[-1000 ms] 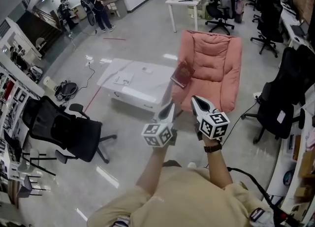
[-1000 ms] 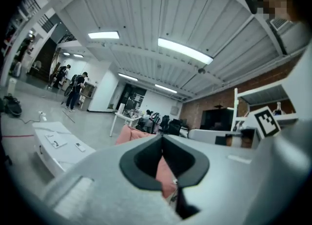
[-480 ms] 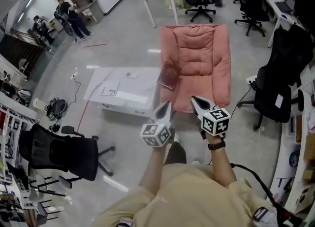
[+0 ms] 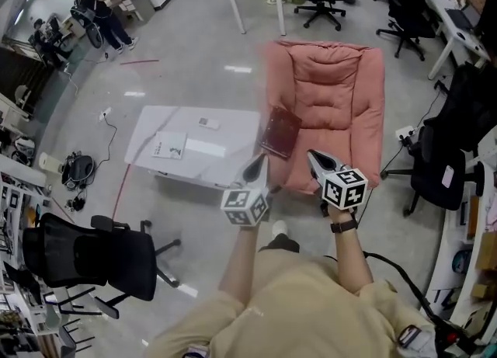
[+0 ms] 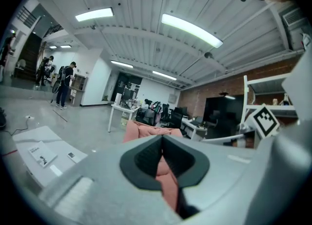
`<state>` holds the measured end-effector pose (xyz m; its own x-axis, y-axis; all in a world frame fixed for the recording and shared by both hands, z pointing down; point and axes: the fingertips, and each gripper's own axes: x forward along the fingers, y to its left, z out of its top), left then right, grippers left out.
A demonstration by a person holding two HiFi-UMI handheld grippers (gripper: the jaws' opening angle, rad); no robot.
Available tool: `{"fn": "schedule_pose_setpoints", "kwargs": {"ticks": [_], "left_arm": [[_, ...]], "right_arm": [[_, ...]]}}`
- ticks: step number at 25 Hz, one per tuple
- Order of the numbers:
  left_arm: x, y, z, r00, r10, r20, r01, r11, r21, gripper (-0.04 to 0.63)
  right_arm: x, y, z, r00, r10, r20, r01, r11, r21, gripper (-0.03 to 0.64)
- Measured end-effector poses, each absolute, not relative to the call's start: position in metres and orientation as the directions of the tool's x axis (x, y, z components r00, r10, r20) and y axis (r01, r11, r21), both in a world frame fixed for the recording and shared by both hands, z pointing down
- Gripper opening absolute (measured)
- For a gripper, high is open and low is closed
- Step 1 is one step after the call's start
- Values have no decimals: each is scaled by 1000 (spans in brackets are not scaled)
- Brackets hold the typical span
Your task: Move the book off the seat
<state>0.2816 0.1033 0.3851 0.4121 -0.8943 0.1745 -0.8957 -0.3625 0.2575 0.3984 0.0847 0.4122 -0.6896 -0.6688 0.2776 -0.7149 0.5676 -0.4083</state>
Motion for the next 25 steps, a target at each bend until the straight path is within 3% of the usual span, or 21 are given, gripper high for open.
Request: {"fn": "schedule_pose_setpoints", "kwargs": {"ticks": [6, 11, 14, 25], "left_arm": [[225, 44, 412, 392, -878, 275, -920, -373, 120, 5], [215, 7, 461, 437, -822, 365, -899, -386, 207, 5], [225, -19, 497, 480, -765, 430, -877, -406, 256, 49], [259, -133, 652, 475, -558, 680, -875, -381, 299, 127]], "right_arm": [[340, 35, 455, -668, -660, 344, -738, 524, -426, 8], [335, 15, 514, -646, -622, 441, -753, 427, -501, 8], [347, -4, 550, -637, -616, 463, -747, 345, -569, 8], [385, -90, 716, -689, -607, 395, -490, -10, -871, 92]]}}
